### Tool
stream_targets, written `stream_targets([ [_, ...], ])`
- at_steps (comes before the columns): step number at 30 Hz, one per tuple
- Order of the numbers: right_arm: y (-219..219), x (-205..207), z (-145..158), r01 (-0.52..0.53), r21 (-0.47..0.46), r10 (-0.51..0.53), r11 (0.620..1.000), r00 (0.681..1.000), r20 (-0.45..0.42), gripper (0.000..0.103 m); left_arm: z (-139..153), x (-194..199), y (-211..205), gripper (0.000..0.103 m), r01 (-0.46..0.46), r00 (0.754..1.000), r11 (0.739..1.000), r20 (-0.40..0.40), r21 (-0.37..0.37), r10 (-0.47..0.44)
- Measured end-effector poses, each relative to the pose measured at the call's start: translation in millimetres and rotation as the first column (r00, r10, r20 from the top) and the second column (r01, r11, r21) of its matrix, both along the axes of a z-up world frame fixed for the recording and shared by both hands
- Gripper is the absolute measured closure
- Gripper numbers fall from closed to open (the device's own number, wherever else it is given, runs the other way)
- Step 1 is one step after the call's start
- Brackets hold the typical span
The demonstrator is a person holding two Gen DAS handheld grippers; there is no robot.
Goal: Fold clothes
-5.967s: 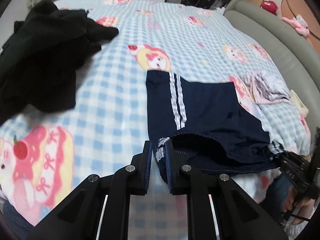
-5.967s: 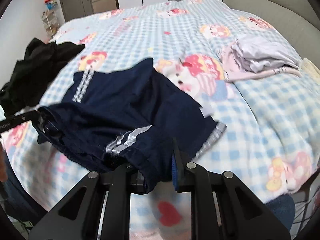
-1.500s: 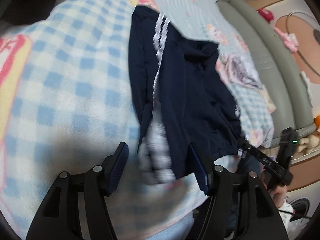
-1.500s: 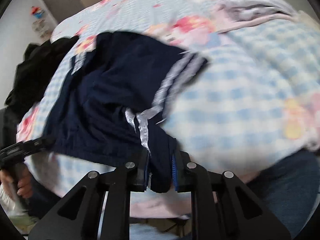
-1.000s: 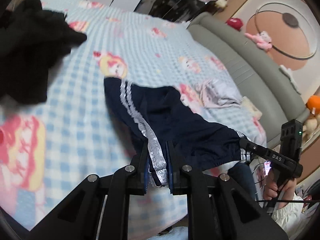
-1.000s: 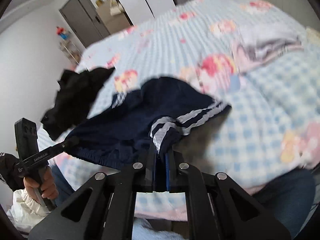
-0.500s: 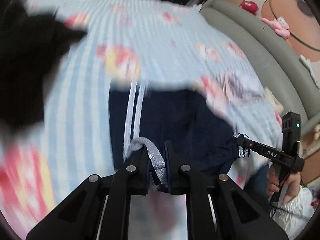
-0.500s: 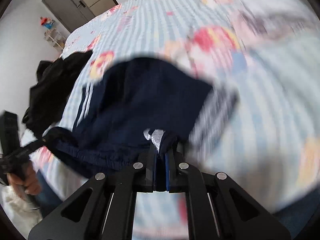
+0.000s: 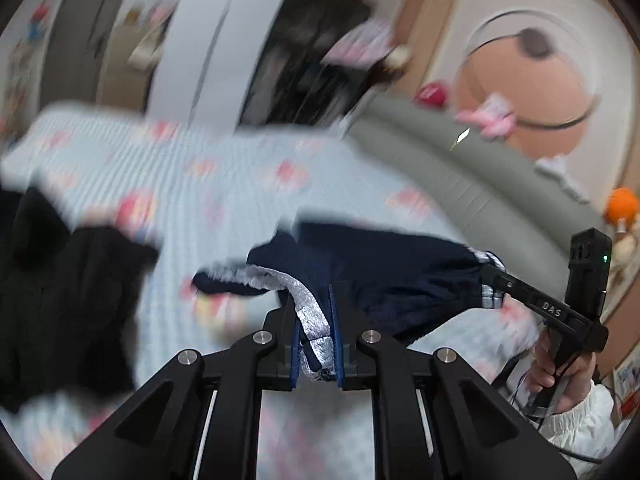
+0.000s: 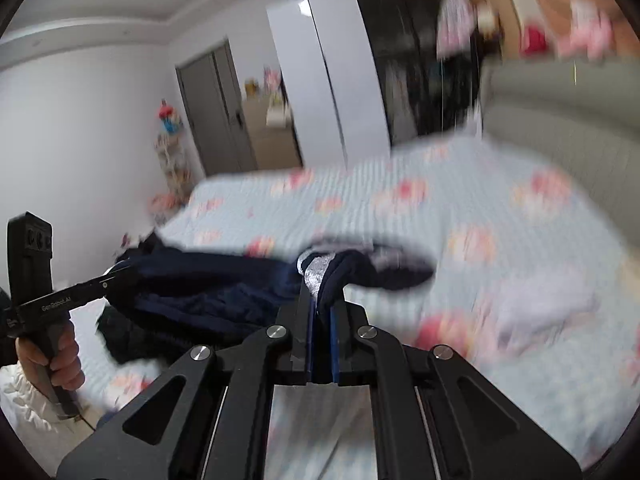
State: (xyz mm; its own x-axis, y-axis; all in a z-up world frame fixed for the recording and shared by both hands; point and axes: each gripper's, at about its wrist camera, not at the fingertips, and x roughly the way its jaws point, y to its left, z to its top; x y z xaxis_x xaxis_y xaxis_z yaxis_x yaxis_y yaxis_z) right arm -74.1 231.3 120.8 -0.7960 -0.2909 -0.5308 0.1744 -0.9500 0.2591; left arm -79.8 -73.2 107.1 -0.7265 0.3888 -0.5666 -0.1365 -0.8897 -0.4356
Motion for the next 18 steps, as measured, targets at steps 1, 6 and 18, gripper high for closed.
stream_targets([
  [1, 1.2, 1.9, -22.7, 0.01, -0.004, -0.01, 1.0, 0.998, 0.056, 0.098, -31.0, 1.5, -2.6, 0.09, -0.013, 0.996, 1.0, 0.086, 0.015, 0.012],
  [6, -1.5, 6.9, -162.2, 0.027, -0.011, -0.02, 1.0, 0.925, 0.38, 0.098, -172.3, 6.4, -4.9, 0.09, -0.07, 0.896, 0.998, 0.438, -0.003, 0.064],
  [18, -6.7, 16.9, -216.1, 0.021, -0.029, -0.003, 0.999, 0.863, 0.504, 0.082, -217.8, 22.3, -7.9, 0.076, -0.114, 0.883, 0.983, 0.469, 0.143, 0.034],
])
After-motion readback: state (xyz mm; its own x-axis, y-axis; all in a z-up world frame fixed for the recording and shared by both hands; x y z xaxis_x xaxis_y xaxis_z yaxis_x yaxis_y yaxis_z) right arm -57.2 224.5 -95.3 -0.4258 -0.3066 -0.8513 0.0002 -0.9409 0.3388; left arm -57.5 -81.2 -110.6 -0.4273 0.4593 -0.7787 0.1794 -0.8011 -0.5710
